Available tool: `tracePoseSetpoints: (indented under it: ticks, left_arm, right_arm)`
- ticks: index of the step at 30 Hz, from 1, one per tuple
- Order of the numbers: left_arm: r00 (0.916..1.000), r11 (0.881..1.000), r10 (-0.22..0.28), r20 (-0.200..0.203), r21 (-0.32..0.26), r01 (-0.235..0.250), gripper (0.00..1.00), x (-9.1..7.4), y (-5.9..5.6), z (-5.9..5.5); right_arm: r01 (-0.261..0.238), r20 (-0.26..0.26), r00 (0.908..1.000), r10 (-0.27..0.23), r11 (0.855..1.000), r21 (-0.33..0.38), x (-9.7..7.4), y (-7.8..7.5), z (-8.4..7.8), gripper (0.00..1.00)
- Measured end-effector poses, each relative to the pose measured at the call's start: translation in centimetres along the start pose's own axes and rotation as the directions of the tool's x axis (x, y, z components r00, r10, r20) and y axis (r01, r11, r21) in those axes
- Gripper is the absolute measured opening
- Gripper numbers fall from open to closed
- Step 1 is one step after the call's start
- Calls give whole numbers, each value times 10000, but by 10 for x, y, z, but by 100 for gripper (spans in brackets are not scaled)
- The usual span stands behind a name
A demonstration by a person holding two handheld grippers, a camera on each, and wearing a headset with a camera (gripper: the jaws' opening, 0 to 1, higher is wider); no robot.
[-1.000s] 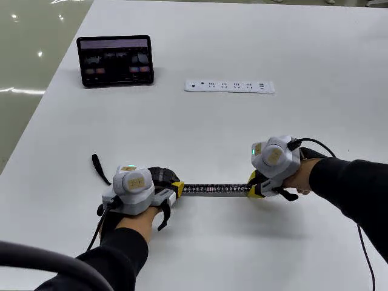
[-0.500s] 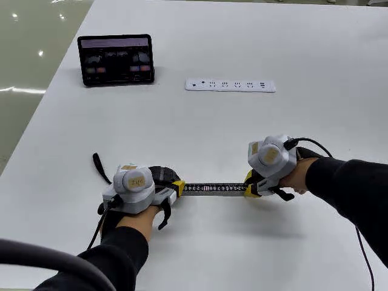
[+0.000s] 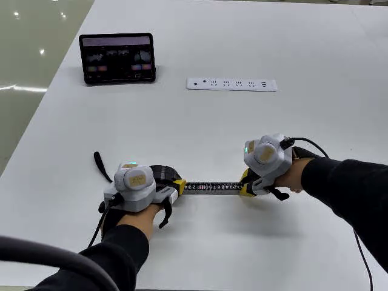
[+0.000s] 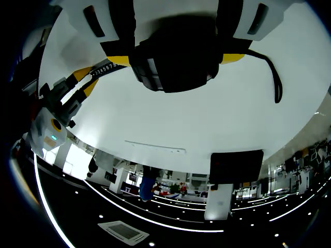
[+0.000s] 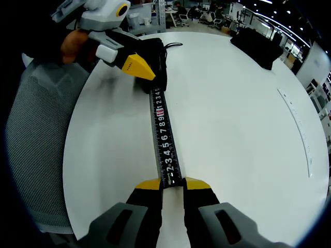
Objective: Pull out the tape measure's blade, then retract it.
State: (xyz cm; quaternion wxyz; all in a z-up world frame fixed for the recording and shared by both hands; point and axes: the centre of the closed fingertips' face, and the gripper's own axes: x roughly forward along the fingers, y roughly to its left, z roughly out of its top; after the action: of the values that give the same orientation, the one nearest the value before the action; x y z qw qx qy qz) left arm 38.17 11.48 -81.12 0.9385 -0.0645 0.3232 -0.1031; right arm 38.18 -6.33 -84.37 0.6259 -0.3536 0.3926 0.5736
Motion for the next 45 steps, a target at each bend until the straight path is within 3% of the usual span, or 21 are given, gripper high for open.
tracePoseSetpoints:
  ticks: [14,19,45]
  left_arm:
    - [10000,10000,-10,-9,75,10,59,2,1,1]
    - [10000,10000,-20,-19,66,20,59,1,0,1]
    - [9999,9998,-144,-65,-138,143,59,0,0,1]
  right_arm:
    - [24,100,9999,-25,10000,36,3,1,8,10]
    - [58,288,9996,-71,9989,463,5,1,13,10]
    - [-33,644,9979,6,9992,409,16,8,36,10]
